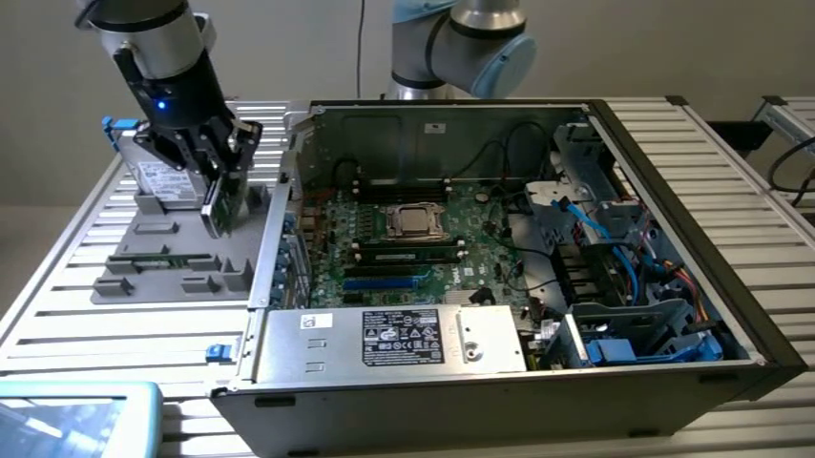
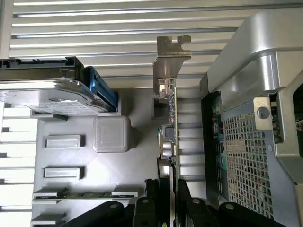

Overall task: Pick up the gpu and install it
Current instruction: 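Pick up the gpu and move the gpu toward the slot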

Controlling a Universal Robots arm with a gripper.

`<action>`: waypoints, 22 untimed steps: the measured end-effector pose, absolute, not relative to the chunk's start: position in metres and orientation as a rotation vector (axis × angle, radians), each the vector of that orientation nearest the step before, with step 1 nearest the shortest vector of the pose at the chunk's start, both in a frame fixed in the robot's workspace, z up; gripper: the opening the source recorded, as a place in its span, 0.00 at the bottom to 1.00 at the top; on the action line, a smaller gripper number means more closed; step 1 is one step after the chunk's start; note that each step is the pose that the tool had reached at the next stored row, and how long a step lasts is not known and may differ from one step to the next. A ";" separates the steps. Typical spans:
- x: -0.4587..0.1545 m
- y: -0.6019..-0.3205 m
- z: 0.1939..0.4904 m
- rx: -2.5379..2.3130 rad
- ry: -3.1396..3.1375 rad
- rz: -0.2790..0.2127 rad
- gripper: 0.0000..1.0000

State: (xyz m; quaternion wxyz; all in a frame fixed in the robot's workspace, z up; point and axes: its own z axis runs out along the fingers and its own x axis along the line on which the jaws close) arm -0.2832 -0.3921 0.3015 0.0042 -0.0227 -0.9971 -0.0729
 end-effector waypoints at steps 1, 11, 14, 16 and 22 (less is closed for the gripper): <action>-0.283 -0.392 0.306 -0.071 -3.124 -0.228 0.28; -0.284 -0.393 0.352 -0.071 -3.124 -0.228 0.28; -0.282 -0.395 0.365 -0.071 -3.123 -0.228 0.28; -0.280 -0.396 0.374 -0.071 -3.122 -0.228 0.28; -0.268 -0.399 0.399 -0.072 -3.116 -0.227 0.28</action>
